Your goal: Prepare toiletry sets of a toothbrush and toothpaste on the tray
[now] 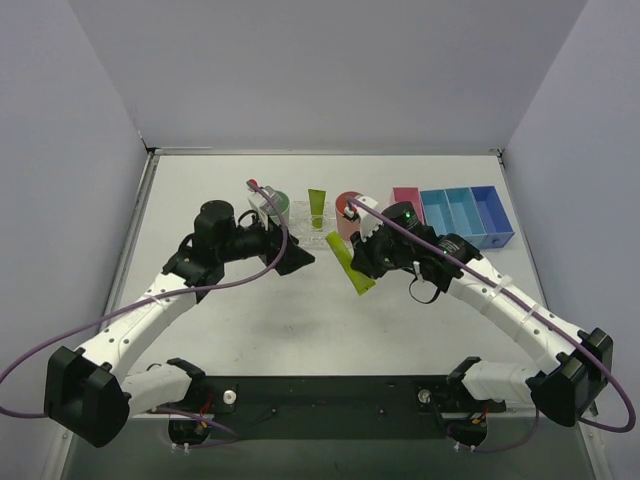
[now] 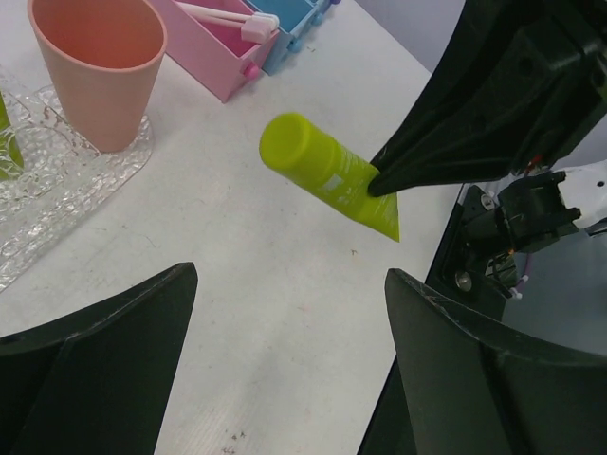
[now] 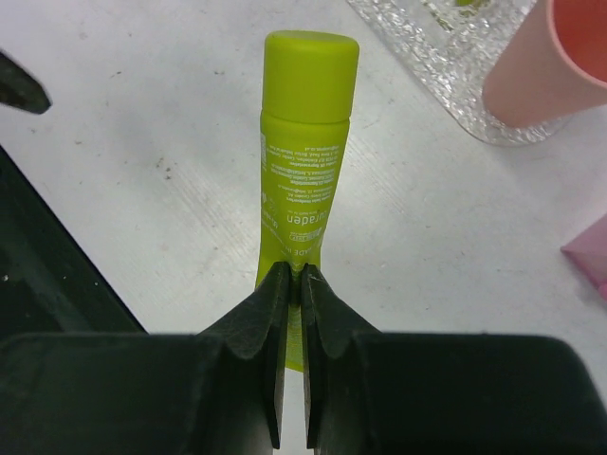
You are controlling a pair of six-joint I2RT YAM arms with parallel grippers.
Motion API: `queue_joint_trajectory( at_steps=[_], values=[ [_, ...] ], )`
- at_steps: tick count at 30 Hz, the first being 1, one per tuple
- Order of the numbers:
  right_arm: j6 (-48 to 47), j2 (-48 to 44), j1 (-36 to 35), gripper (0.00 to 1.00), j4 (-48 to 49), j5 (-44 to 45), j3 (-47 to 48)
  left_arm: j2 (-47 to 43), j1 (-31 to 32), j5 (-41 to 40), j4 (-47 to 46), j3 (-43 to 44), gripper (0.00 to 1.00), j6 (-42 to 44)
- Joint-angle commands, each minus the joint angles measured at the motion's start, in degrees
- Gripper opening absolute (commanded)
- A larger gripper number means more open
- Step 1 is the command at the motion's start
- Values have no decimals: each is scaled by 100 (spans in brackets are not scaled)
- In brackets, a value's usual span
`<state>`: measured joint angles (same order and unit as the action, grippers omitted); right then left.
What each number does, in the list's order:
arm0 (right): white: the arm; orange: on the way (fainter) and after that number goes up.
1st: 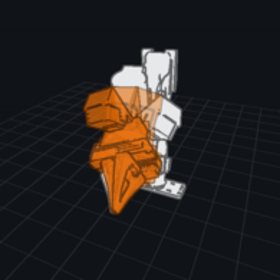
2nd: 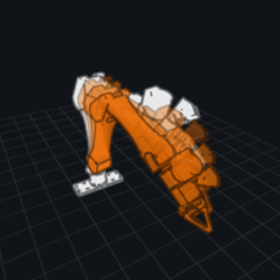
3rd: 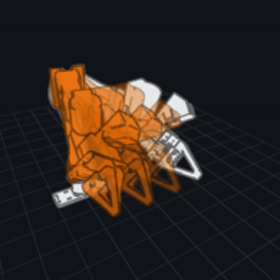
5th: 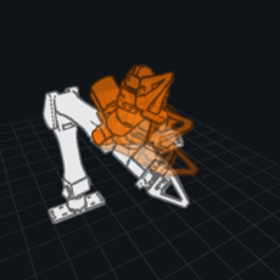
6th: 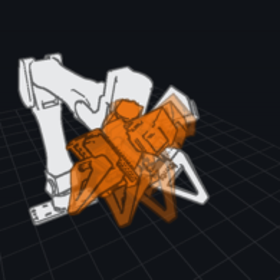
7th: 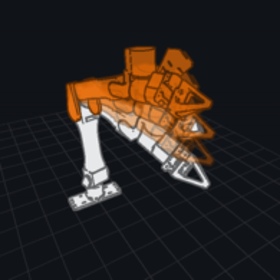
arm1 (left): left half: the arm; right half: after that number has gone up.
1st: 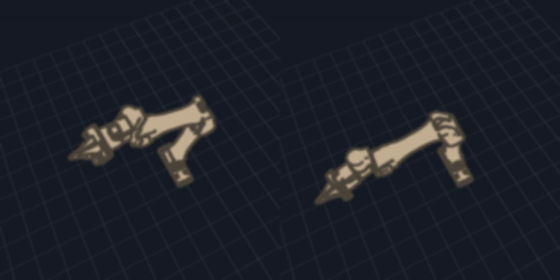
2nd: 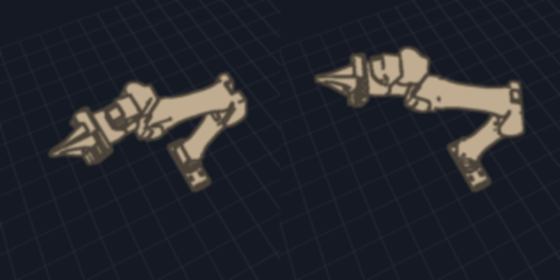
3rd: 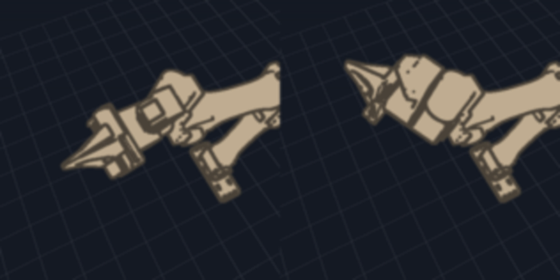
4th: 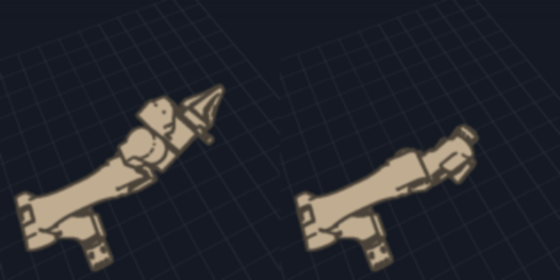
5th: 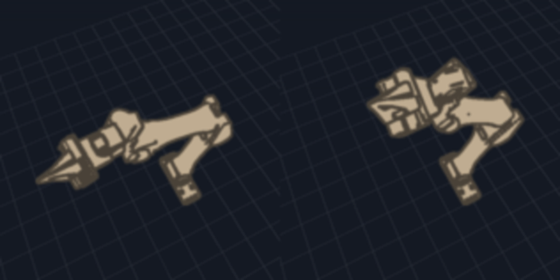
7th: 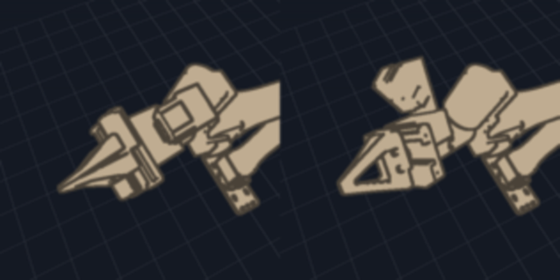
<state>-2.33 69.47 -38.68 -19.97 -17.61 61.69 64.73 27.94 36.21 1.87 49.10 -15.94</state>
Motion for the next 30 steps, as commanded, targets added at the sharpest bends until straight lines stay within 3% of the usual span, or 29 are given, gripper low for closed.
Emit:
queue_joint_trajectory(
  at_steps=[1, 17, 20, 21, 24, 30],
  values=[
    [-110, -30, -245, 0, 212, -278, 335, 110, -227, 667, -670, 47, 91, -550],
    [-250, 260, -878, 0, 221, -323, 677, 505, -246, 1266, -1162, -23, 91, -1077],
    [-286, 260, -931, 0, 221, -279, 704, 567, -246, 1415, -1364, -67, 84, -1244],
    [-294, 277, -923, 0, 221, -261, 713, 576, -246, 1476, -1391, -67, 76, -1288],
    [-321, 286, -940, 0, 221, -234, 721, 646, -246, 1530, -1417, -67, 67, -1323],
    [-374, 374, -958, 0, 195, -235, 748, 760, -246, 1696, -1558, -59, 52, -1446]
  ],
)
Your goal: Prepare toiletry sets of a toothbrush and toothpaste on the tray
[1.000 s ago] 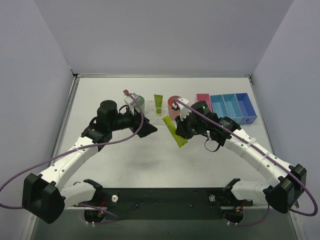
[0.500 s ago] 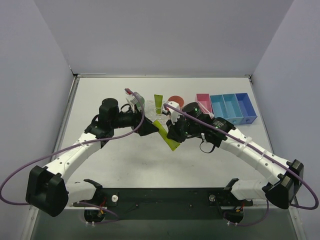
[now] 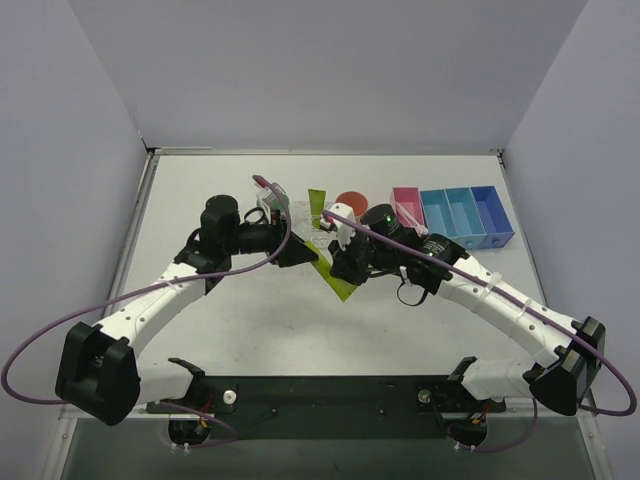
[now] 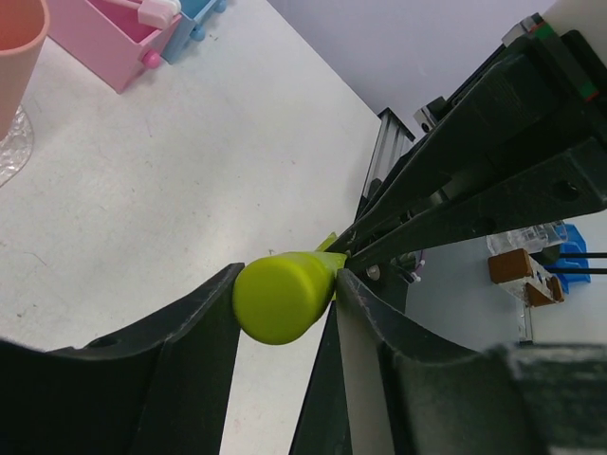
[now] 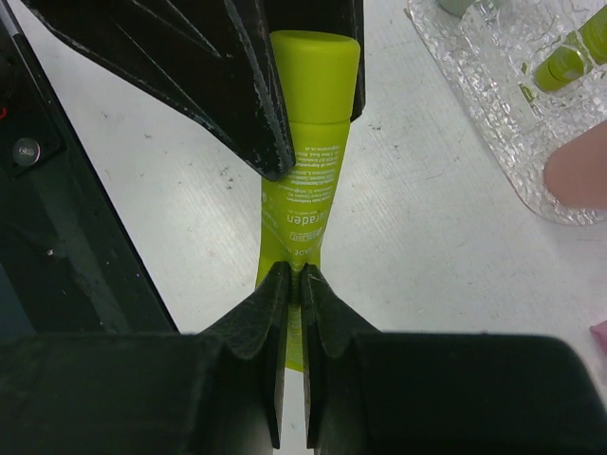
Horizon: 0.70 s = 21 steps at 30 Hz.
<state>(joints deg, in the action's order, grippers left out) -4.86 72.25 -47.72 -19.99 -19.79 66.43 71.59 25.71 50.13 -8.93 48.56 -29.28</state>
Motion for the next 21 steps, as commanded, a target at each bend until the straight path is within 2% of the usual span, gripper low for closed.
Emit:
queue_joint_trajectory(
  at_steps=[1, 3, 4, 5, 7, 9, 10, 11, 12, 13, 16, 21],
  values=[
    [-138, 114, -53, 0, 206, 19, 282, 83, -23, 348, -548, -21, 41, -139],
    [-146, 149, -53, 0, 188, 167, 274, 144, -23, 479, -627, -22, 30, -254],
    [-146, 158, -53, 0, 188, 203, 291, 171, -23, 506, -671, -22, 18, -271],
    [-129, 175, -53, 0, 162, 247, 309, 197, -23, 550, -663, -4, 10, -271],
    [-94, 193, 0, 1, 118, 239, 335, 215, -31, 595, -645, 22, 0, -263],
    [-68, 184, 26, 13, 57, 134, 353, 206, -58, 621, -663, 14, 0, -254],
    [-50, 176, 87, 26, 22, 90, 361, 189, -58, 621, -698, 5, 0, -245],
    [-41, 123, 131, 32, 13, 11, 344, 145, -84, 621, -707, -21, 0, -236],
    [-32, 88, 193, 43, 21, -129, 335, 136, -84, 638, -707, -22, 0, -210],
    [-15, 62, 254, 47, 21, -496, 326, 127, -93, 665, -707, -22, 0, -193],
    [143, 52, 606, 52, 30, -1496, 344, 83, -102, 831, -742, -22, 0, -105],
    [240, 219, 800, 54, 4, -2361, 405, -14, -102, 1218, -1162, -135, 0, -236]
  ],
)
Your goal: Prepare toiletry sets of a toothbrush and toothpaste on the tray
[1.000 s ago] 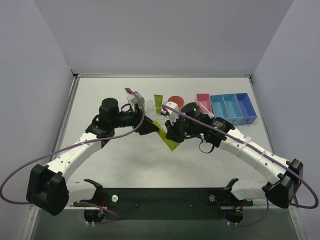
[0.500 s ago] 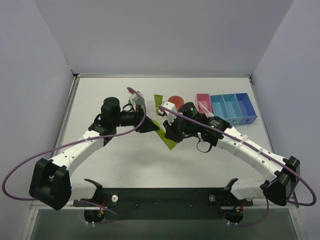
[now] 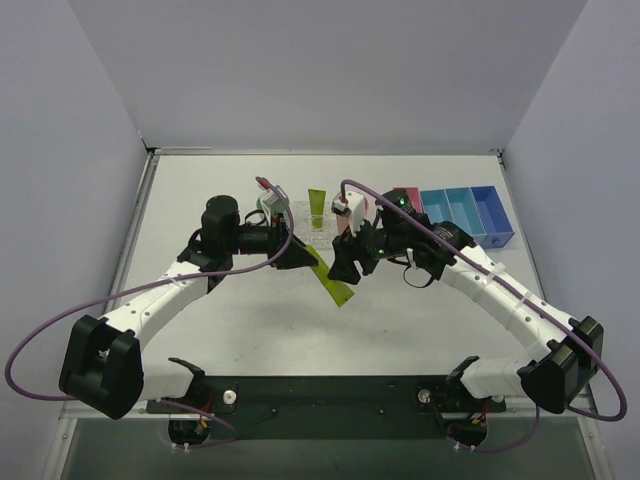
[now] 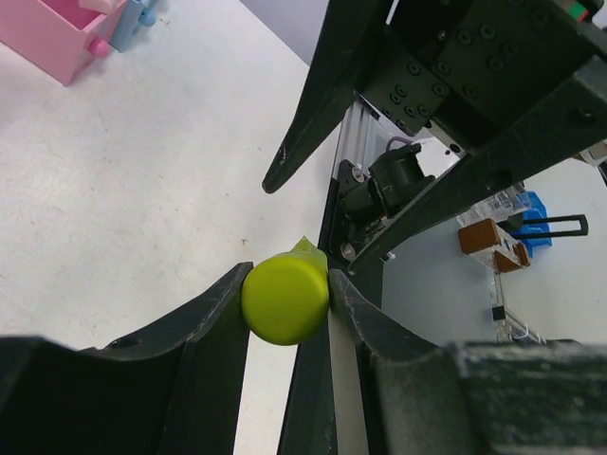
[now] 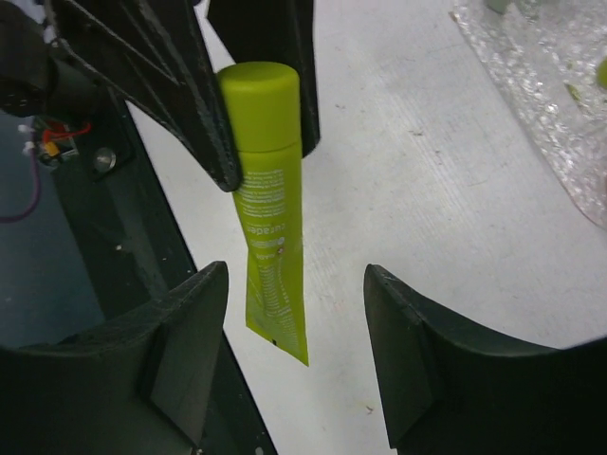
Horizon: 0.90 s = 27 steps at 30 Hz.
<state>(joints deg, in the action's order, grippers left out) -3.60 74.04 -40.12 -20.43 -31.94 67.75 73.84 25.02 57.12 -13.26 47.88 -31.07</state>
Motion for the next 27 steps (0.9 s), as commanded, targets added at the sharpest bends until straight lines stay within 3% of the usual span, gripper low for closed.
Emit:
queue_joint_trajectory(
  at_steps=[1, 5, 14, 18, 26, 27],
  values=[
    [122, 58, 48, 54, 39, -1269, 283, -265, -32, 537, -783, -85, 0, -74],
    [166, 268, 39, 54, -14, -1701, 353, -318, -23, 572, -854, -121, 0, -92],
    [157, 585, 57, 51, -49, -1709, 353, -441, -14, 748, -1091, -191, 0, -207],
    [228, 655, 48, 39, -40, -1894, 380, -467, -23, 748, -1100, -191, 0, -207],
    [351, 708, 57, 26, -23, -2175, 371, -520, -23, 695, -1127, -209, 0, -207],
    [359, 708, 57, 20, -5, -2184, 371, -520, -23, 695, -1135, -217, 0, -207]
  ],
)
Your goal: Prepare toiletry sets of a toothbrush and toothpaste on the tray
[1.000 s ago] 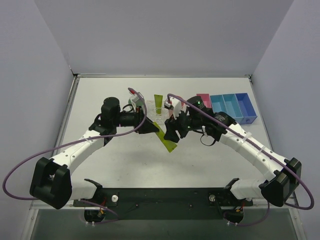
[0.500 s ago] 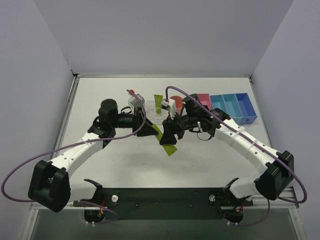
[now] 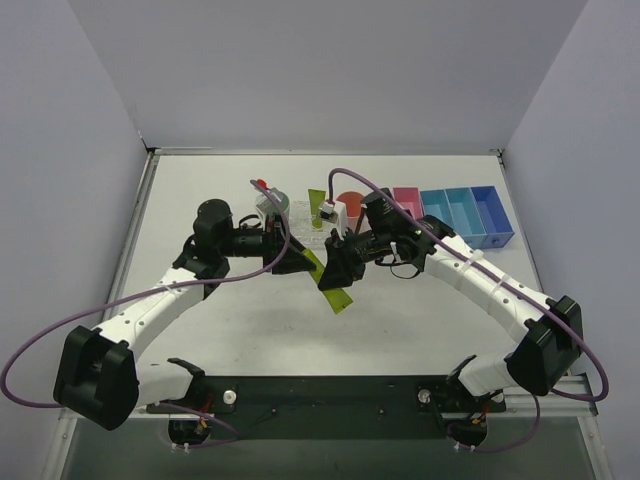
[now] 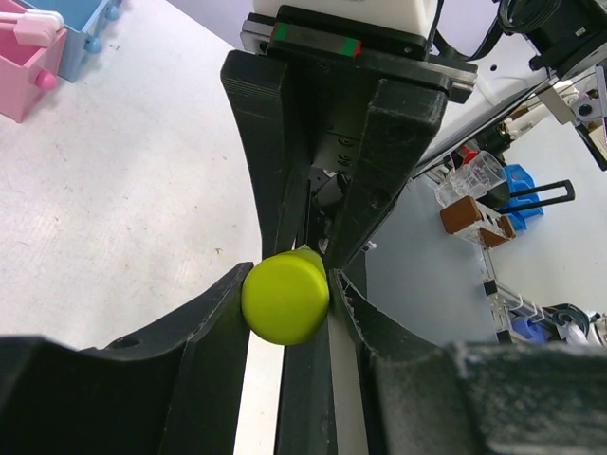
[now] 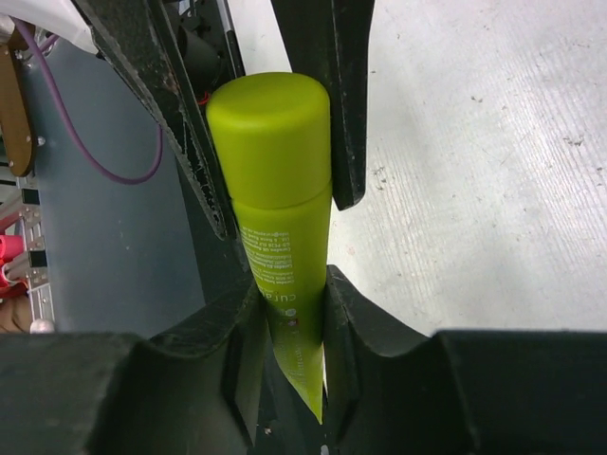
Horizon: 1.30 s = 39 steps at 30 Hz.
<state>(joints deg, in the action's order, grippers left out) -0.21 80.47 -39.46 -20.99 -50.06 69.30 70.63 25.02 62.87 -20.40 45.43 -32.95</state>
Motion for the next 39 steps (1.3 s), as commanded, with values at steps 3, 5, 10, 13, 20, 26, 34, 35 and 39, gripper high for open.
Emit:
queue_joint_trajectory(
  at_steps=[3, 5, 10, 13, 20, 26, 34, 35, 39],
  values=[
    [21, 101, -18, 10, 60, -373, 233, -208, -23, 111, -421, 27, 0, -19],
    [161, 118, -9, 7, 60, -381, 260, -216, -23, 94, -421, 27, 0, -19],
    [258, 5, 26, 21, 104, -93, 286, -321, -49, -37, -438, 1, 0, -10],
    [626, -319, 341, 43, 437, 268, 15, -584, -233, -852, -464, -148, 0, -71],
    [2287, -1410, 1133, 56, 3000, 497, -1434, -928, -542, -1970, -1866, -719, 0, -1116],
    [3421, -1657, 1204, 53, 4601, 524, -2165, -1332, -550, -3140, -2643, -1273, 0, -1688],
    [3967, -1516, 1204, 51, 5491, 506, -2474, -1728, -550, -3430, -2838, -1353, 0, -2031],
    [4002, -1516, 1204, 51, 5527, 498, -2482, -1746, -550, -3448, -2820, -1361, 0, -2049],
    [4230, -1552, 1213, 49, 5957, 445, -2570, -1833, -550, -3466, -2864, -1405, 0, -2189]
  ],
)
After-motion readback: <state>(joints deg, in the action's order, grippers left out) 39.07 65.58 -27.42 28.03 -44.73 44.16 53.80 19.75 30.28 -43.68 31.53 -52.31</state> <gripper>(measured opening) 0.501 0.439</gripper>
